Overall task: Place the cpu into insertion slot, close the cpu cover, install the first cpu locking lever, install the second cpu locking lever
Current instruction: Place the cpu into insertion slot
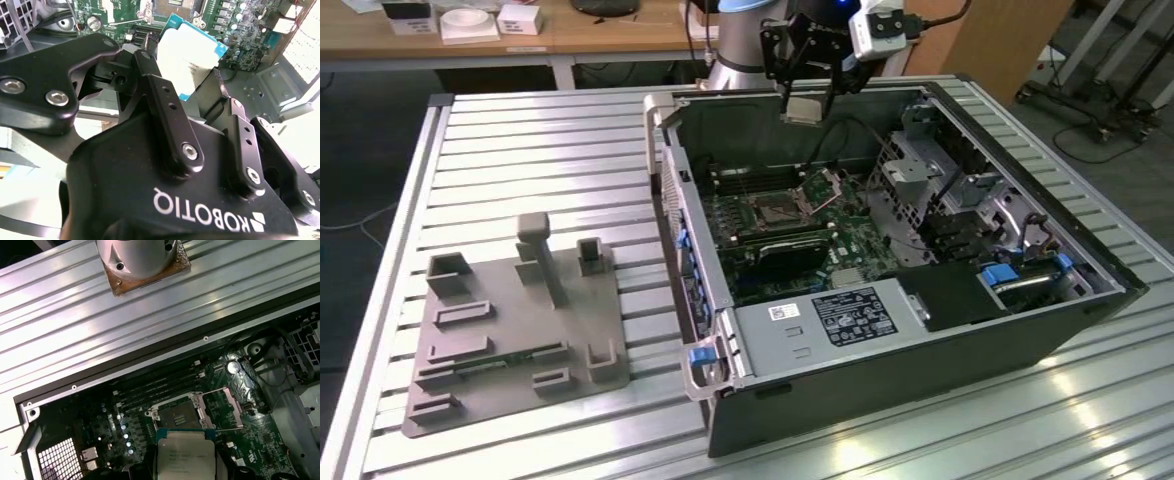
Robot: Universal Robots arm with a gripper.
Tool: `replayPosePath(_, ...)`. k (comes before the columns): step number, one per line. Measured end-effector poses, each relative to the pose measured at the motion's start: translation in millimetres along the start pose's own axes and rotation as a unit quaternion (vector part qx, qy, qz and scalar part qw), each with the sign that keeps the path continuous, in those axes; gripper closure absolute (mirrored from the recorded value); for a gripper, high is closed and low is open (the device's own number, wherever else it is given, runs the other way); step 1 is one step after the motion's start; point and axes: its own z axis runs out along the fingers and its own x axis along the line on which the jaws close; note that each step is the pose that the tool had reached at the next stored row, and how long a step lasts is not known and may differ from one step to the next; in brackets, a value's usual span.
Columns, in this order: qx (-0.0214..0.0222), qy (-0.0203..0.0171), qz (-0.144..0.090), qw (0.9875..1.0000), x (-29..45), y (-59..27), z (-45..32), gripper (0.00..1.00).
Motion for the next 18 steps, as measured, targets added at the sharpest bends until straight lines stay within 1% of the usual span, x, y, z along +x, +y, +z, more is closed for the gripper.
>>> replayPosePath(5,-0.0004,-0.0016,0.018,0.9998,0.1,-0.1,0.7,0.46)
replayPosePath(9,-0.0007,-0.0031,0.035,0.9994,0.3,-0.2,1.3,0.46)
replayPosePath(18,-0.0014,-0.0065,0.072,0.9974,0.5,-0.4,2.3,0.46)
